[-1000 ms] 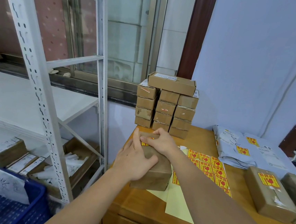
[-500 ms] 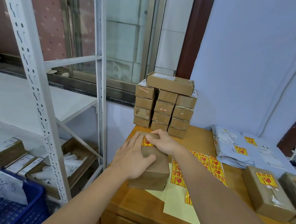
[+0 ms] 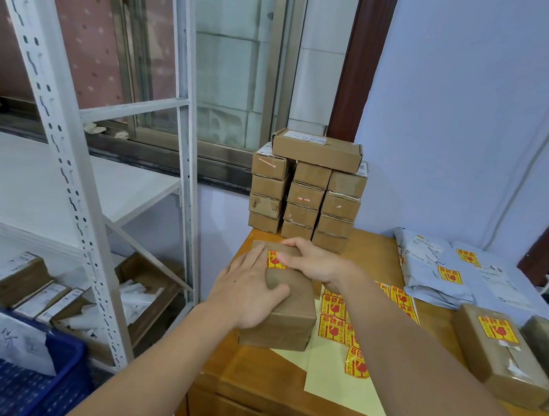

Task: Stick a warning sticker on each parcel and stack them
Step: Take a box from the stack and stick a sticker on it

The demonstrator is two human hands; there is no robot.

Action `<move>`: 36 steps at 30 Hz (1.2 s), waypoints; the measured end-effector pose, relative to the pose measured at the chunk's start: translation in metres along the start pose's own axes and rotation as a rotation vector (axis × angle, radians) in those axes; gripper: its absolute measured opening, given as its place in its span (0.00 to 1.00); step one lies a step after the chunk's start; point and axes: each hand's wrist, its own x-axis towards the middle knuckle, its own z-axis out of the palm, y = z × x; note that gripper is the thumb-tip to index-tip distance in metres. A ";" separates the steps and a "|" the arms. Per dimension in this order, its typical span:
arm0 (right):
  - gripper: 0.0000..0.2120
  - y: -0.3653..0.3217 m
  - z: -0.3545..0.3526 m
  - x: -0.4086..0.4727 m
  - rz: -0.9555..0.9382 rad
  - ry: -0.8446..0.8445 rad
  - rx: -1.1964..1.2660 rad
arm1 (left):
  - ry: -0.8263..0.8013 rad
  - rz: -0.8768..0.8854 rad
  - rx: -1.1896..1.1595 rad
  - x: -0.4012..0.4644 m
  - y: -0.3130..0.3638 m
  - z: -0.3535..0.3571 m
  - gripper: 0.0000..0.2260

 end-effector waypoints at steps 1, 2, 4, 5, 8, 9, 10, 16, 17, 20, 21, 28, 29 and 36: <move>0.22 0.000 0.001 -0.001 0.000 0.011 0.017 | -0.002 -0.001 0.006 0.000 0.000 -0.001 0.38; 0.20 0.000 0.002 -0.001 0.000 0.028 0.016 | -0.006 -0.005 0.014 0.000 0.001 -0.001 0.38; 0.22 0.000 0.004 0.001 0.001 0.051 -0.005 | -0.015 -0.013 0.031 0.000 0.002 -0.001 0.38; 0.24 0.000 0.004 0.002 0.005 0.052 0.003 | -0.021 -0.016 0.038 -0.001 0.002 -0.002 0.38; 0.31 0.002 0.000 0.002 0.008 0.014 0.044 | -0.029 -0.021 0.053 -0.001 0.003 -0.002 0.39; 0.33 0.003 -0.003 0.002 0.008 -0.008 0.059 | -0.030 -0.021 0.055 0.000 0.003 -0.002 0.39; 0.35 0.003 -0.005 0.001 0.007 -0.029 0.074 | -0.031 -0.022 0.056 0.000 0.003 -0.001 0.39; 0.30 0.004 -0.003 -0.002 0.000 -0.029 0.071 | -0.014 -0.015 0.049 0.001 0.000 0.001 0.39; 0.29 0.003 -0.002 -0.002 -0.001 -0.005 0.054 | -0.012 -0.014 0.049 0.002 0.000 0.001 0.39; 0.29 0.000 0.000 -0.004 -0.009 0.071 0.010 | -0.012 -0.016 0.048 0.002 0.000 0.002 0.39; 0.28 -0.001 0.001 -0.005 -0.013 0.093 0.019 | -0.012 -0.016 0.049 0.002 0.000 0.002 0.39; 0.18 -0.003 0.005 -0.005 -0.055 0.206 0.031 | 0.001 -0.011 0.044 0.004 -0.002 0.005 0.40; 0.17 -0.004 0.007 -0.005 -0.059 0.218 0.034 | 0.005 -0.010 0.044 0.004 -0.002 0.005 0.40; 0.09 -0.007 0.016 -0.002 -0.067 0.335 0.093 | 0.015 -0.013 0.028 0.002 -0.001 0.004 0.39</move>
